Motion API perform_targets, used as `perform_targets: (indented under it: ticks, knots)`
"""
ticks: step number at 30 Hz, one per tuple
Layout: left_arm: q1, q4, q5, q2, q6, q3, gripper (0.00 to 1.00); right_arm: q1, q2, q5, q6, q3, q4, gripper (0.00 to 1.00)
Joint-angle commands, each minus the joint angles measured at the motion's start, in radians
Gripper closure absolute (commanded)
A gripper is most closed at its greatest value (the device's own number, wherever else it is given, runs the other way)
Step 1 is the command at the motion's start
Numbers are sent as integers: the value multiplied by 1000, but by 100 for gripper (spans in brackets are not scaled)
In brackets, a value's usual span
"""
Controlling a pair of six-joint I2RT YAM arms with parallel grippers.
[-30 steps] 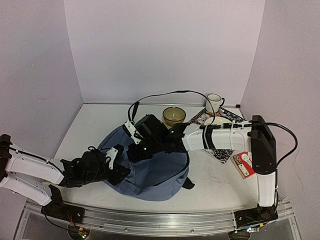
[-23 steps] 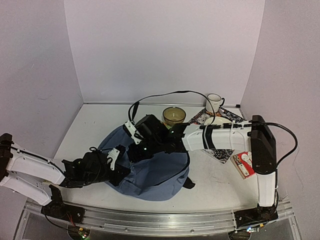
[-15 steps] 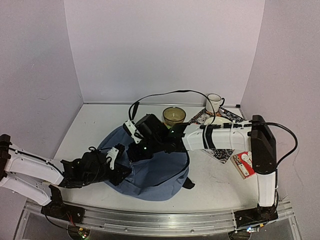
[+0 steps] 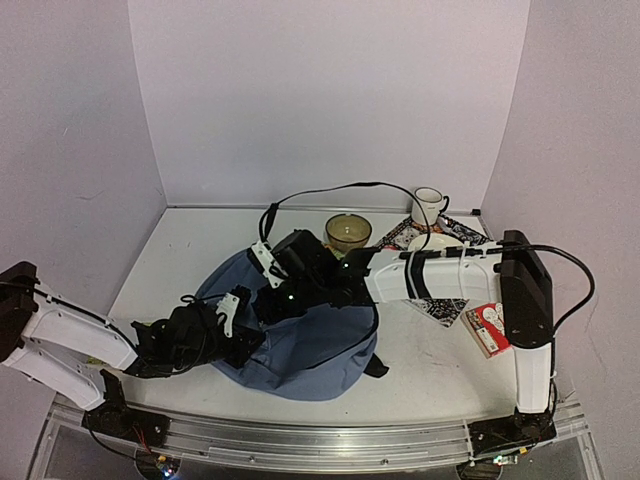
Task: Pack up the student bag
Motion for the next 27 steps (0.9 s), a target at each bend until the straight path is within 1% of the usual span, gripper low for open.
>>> perform_targets:
  ticks: [1,4,5,15,20,27]
  knots:
    - [0,77,22,25,-9,10,86,-5,-72,4,4,1,52,100]
    - [0,76,30,-1,-12,-5,99,-12,-77,36,0,-3,50,100]
    - [0,77,35,-10,-13,-12,100,-16,-81,44,-1,-8,50,100]
    - [0,38,91,-113,-97,-85,100,-122,-132,154,15,-54,50,100]
    - [0,-48,108,-164,-135,-95,100,-183,-152,181,7,-50,50,100]
    - [-1,-202,58,-288,-156,-87,100,-268,-132,187,-11,-26,50,100]
